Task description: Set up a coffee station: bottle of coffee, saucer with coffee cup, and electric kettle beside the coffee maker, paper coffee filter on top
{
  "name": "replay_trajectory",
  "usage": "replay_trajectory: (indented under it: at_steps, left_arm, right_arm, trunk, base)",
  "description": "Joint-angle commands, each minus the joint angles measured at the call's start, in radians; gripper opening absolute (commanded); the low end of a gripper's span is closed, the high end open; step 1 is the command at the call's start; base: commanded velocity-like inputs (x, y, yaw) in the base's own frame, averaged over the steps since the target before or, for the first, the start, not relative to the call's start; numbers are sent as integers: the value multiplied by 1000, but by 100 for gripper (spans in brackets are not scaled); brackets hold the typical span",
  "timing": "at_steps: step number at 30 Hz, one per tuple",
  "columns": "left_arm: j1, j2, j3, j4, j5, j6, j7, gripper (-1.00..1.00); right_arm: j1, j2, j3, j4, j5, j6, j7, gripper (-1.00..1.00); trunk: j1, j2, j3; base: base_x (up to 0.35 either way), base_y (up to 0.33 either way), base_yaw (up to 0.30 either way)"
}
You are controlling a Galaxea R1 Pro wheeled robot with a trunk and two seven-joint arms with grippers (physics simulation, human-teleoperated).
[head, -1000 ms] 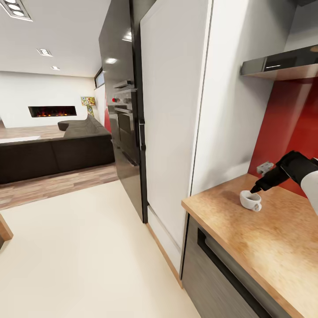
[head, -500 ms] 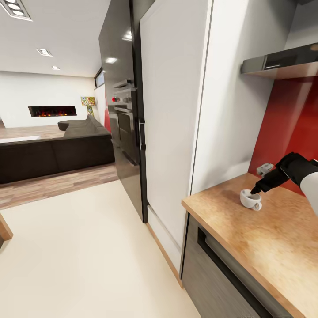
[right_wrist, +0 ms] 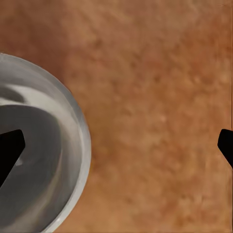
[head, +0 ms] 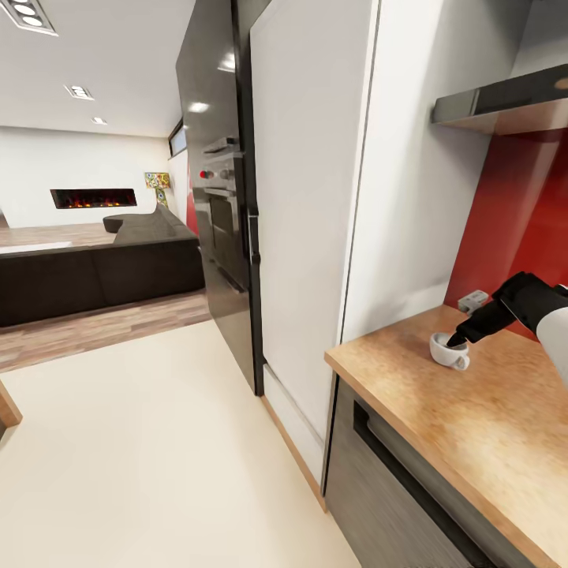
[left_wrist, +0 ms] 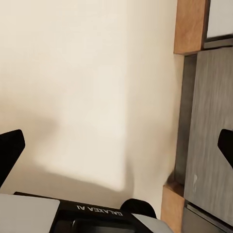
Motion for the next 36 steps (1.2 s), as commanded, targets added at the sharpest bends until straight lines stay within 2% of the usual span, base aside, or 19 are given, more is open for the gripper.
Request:
replay_trajectory:
  at_steps: [1,13,19,30,34,36]
  left_arm:
    - [0,0,2,0,7,10,-3,100]
    - [0,0,2,0,7,10,-4,100]
    - [0,0,1,0,7,10,-4,100]
    - [0,0,1,0,7,10,-4,100]
    - [0,0,1,0,7,10,-4,100]
    - [0,0,2,0,7,10,-4,100]
  right_arm:
    - [0,0,6,-2,-3,0,5,100]
    - [-1,0,6,-2,-2,-25,5,100]
    - [-1,0,6,-2,-2,-26,5,100]
    - [-1,0,6,-2,-2,-26,5,100]
    - [-1,0,6,-2,-3,-26,5,100]
    - [-1,0,6,-2,-3,-26,5,100]
  trunk:
    - [0,-1,-1]
    - [0,-1,-1]
    - [23,-43,-20]
    - [23,-43,-20]
    - [38,-71,-32]
    - [38,-71,-32]
  base:
    - [0,0,0]
    - [0,0,0]
    - [0,0,0]
    - [0,0,0]
    - [0,0,0]
    - [0,0,0]
